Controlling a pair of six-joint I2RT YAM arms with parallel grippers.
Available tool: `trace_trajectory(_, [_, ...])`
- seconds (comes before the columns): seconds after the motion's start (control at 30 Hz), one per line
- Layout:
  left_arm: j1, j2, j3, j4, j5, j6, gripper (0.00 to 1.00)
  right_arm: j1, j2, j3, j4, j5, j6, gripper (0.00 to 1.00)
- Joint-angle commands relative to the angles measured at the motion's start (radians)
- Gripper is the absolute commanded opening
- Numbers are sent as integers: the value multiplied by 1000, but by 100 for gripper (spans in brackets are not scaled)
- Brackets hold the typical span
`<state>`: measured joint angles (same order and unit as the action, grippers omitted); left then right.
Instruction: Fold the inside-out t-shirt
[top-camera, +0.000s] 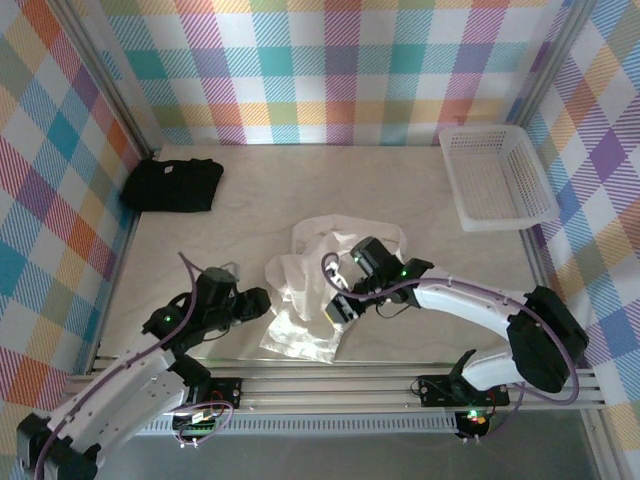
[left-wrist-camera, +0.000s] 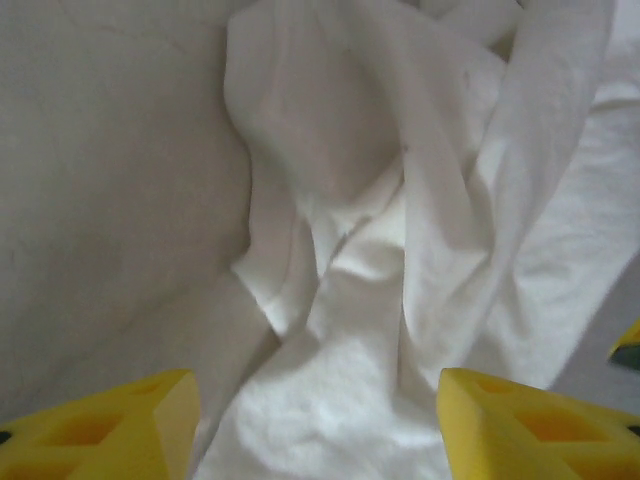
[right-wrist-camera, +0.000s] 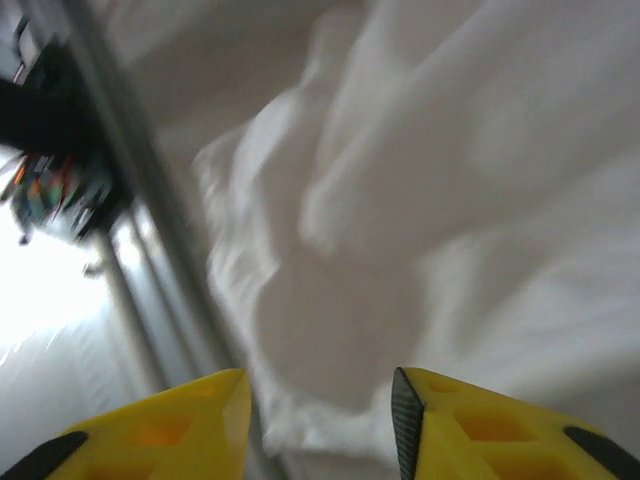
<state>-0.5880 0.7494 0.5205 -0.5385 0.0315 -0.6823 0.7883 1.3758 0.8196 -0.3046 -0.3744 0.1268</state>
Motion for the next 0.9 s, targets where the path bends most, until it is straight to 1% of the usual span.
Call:
trace_trajectory(0.0, [-1, 169, 95, 180, -94, 107, 70, -100, -3, 50, 116, 187, 89, 48])
trace_trajectory(0.07, [20, 287, 149, 233, -105, 131, 73, -119, 18, 82, 170, 268, 83, 52])
trace_trajectory(0.17, [107, 453, 202, 358, -14, 148, 74, -125, 126, 208, 154, 394, 13, 62])
trace_trajectory(0.27, [187, 641, 276, 425, 91, 157, 75, -169, 256, 333, 99, 436, -26, 66])
trace_trajectory(0.3, [198, 704, 306, 443, 135, 169, 76, -191, 298, 373, 72, 446, -34, 68])
trace_trajectory(0.4, [201, 859, 416, 460, 203, 200, 78, -241, 383, 445, 14, 434, -52, 72])
trace_trajectory(0.5, [202, 972, 520, 441, 203, 255, 79, -289, 473, 515, -45, 404, -60, 75])
trace_trajectory(0.57, [202, 1044, 599, 392, 181, 301, 80, -308, 524, 552, -73, 377, -60, 76])
trace_trajectory(0.67, [201, 1146, 680, 356, 215, 329, 80, -311, 597, 588, -108, 334, -54, 76])
trace_trajectory(0.77, [199, 1211, 707, 367, 261, 323, 74, -311, 643, 595, -115, 296, -33, 74])
trace_trajectory(0.83, [196, 1237, 719, 374, 290, 319, 64, -311, 664, 601, -115, 278, -22, 70])
trace_trajectory(0.87, [197, 1249, 727, 376, 302, 318, 56, -311, 675, 610, -117, 265, -18, 65])
